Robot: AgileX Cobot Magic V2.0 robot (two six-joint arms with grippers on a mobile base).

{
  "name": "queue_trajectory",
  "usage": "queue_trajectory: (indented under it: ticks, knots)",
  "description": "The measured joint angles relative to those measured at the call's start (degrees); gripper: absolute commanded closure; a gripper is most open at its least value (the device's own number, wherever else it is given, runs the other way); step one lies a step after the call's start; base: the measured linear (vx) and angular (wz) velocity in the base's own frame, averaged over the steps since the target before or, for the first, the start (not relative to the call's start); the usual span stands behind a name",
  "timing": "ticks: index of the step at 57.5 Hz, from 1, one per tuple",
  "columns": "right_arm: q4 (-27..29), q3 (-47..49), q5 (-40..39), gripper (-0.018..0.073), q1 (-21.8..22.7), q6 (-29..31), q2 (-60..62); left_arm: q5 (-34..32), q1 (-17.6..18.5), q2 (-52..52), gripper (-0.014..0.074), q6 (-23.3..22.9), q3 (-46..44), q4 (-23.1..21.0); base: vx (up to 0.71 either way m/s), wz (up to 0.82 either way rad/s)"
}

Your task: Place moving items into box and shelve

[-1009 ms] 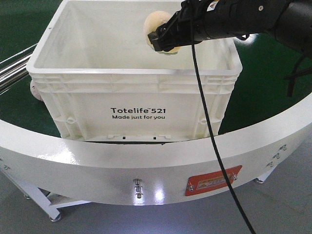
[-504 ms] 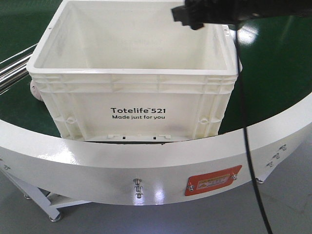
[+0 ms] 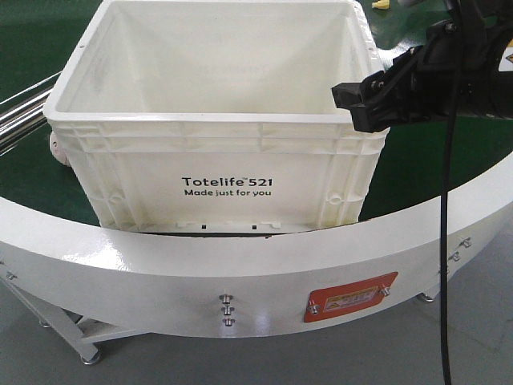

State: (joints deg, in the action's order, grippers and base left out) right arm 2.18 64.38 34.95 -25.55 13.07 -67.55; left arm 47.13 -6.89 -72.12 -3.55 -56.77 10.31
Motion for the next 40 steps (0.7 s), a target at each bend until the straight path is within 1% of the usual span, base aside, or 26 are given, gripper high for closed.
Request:
queue_trajectory:
  ticks: [3,5,9,14,20,26,30,32,36,40]
  knots:
    - [0.0,0.0,0.0,0.0010,0.0,0.0,0.0,0.0,-2.1,-3.1,0.0036,3.6,-2.6,-3.3,0.00,0.00]
    - [0.0,0.0,-0.1,0.0010,0.0,0.0,0.0,0.1,-3.6,-4.8,0.0036,6.1,-4.1,-6.5,0.00,0.00]
    - [0.0,0.0,-0.1,0.0010,0.0,0.0,0.0,0.2,-6.1,-8.1,0.0036,12.4,-6.5,-14.0,0.00,0.00]
    - [-0.2,0.0,-0.2,0.0010,0.0,0.0,0.0,0.3,-8.7,-12.1,0.0036,19.9,-8.7,-24.6,0.00,0.00]
    - [-0.2,0.0,-0.3,0.0010,0.0,0.0,0.0,0.7,-10.4,-17.8,0.0024,28.3,-11.0,-35.6,0.00,0.00]
    - [-0.2,0.0,-0.3,0.0010,0.0,0.0,0.0,0.6,-10.8,-23.6,-0.0001,34.3,-13.1,-44.8,0.00,0.00]
    - [-0.2,0.0,-0.4,0.0010,0.0,0.0,0.0,-0.1,-10.8,-27.1,-0.0013,37.1,-14.5,-49.5,0.00,0.00]
    - [-0.2,0.0,-0.4,0.0010,0.0,0.0,0.0,-0.6,-10.7,-28.4,-0.0017,37.8,-15.1,-51.2,0.00,0.00]
    - [-0.2,0.0,-0.4,0.0010,0.0,0.0,0.0,-1.8,-10.7,-31.4,-0.0021,38.7,-16.8,-52.9,0.00,0.00]
    - [-0.2,0.0,-0.4,0.0010,0.0,0.0,0.0,-3.4,-10.4,-34.4,-0.0020,39.4,-18.8,-53.3,0.00,0.00]
